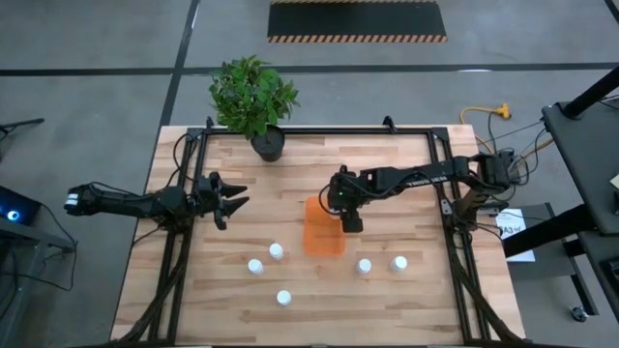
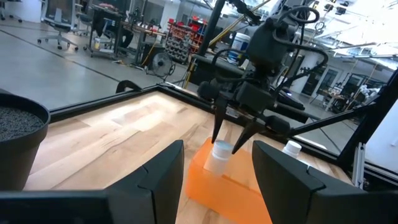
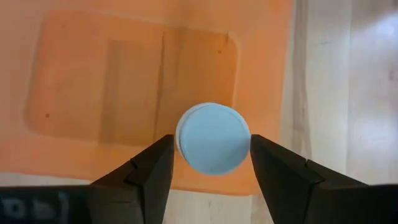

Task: Pick and place pill bottles into a basket
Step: Put the white pill bottle into the orange bin

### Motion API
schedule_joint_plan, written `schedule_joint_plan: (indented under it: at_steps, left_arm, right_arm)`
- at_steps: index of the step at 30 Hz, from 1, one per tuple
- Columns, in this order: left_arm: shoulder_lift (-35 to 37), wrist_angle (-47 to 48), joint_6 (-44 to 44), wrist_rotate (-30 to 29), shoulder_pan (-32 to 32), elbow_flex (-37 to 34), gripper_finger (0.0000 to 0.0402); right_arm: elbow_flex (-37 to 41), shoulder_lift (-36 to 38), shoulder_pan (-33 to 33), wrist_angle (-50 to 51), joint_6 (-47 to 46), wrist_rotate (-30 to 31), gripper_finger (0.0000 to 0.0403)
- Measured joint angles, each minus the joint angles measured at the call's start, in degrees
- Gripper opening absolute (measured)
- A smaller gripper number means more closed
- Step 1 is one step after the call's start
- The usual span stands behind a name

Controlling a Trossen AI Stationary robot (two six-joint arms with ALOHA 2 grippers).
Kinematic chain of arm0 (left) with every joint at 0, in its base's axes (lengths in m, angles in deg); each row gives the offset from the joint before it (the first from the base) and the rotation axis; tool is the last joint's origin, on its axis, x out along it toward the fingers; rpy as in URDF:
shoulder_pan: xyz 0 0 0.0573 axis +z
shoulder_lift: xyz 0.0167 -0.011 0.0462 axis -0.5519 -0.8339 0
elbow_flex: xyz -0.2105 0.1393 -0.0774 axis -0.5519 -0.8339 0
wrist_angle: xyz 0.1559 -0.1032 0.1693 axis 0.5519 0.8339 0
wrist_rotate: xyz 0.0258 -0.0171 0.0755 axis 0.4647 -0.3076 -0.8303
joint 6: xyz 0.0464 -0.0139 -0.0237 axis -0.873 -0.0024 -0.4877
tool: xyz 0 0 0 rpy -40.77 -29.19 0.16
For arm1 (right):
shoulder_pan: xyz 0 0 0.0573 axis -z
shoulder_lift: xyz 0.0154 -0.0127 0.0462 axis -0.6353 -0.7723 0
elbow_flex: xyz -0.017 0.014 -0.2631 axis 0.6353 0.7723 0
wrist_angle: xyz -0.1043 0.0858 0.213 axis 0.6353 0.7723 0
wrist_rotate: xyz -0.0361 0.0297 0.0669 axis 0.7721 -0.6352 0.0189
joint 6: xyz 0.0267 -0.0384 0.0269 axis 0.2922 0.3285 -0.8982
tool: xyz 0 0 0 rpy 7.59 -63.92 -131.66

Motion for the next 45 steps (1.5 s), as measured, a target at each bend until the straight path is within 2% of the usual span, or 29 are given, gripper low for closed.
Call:
schedule_joint_plan:
  at_steps: [10,18,25,42,45]
  left_arm:
    - [0.0,0.0,0.0,0.0,0.0,0.0,0.0173]
    - [0.0,0.0,0.0,0.0,-0.01,0.0,0.0173]
    - [0.0,0.0,0.0,0.0,-0.02,0.0,0.0173]
    - [0.0,0.0,0.0,0.0,-0.02,0.0,0.0173]
    - [0.0,0.0,0.0,0.0,-0.01,0.0,0.0173]
  right_arm:
    - [-6.24,0.69,-0.21,11.94,-4.17,-0.68,0.0203]
    - [-7.81,0.85,-1.98,20.19,-8.59,-12.64,0.0203]
    - [-7.82,1.2,-7.96,20.41,-9.16,-18.51,0.0203]
    - [-9.72,1.31,-20.19,20.31,-14.37,-18.01,0.0203]
    - [-9.72,1.31,-21.69,20.36,-15.17,-15.91,0.0203]
